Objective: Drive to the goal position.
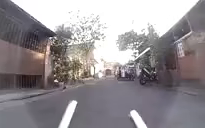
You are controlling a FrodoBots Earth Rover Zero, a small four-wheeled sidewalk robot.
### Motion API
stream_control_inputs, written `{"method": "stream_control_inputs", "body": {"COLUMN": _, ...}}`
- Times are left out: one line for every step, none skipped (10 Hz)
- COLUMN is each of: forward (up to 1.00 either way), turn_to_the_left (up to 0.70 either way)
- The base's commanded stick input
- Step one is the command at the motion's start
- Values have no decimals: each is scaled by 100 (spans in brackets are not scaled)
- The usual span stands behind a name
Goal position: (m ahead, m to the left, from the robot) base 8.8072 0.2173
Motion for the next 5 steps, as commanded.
{"method": "stream_control_inputs", "body": {"forward": 85, "turn_to_the_left": -34}}
{"method": "stream_control_inputs", "body": {"forward": 85, "turn_to_the_left": -34}}
{"method": "stream_control_inputs", "body": {"forward": 85, "turn_to_the_left": -34}}
{"method": "stream_control_inputs", "body": {"forward": 85, "turn_to_the_left": -34}}
{"method": "stream_control_inputs", "body": {"forward": 85, "turn_to_the_left": -34}}
